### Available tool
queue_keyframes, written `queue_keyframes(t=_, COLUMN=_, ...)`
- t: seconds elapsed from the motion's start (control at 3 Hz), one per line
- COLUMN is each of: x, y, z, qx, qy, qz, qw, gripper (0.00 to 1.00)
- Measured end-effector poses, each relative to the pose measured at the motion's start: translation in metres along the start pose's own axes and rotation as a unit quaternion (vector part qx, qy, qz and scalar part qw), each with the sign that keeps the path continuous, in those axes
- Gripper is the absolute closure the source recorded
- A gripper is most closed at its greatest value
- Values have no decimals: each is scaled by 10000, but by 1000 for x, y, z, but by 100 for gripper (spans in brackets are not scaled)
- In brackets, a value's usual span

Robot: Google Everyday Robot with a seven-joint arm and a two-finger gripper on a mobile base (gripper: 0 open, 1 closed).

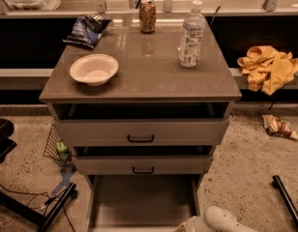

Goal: Open bottom drawer

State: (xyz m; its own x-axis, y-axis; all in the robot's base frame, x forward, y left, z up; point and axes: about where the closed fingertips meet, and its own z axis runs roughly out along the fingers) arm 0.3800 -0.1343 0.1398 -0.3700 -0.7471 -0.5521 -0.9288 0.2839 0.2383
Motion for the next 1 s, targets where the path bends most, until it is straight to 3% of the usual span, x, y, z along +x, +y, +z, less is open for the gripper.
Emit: queue_keyframes(t=1.0, x=0, y=5, z=6, qx=-58, qy=-9, qz=1, qw=10000, gripper=4)
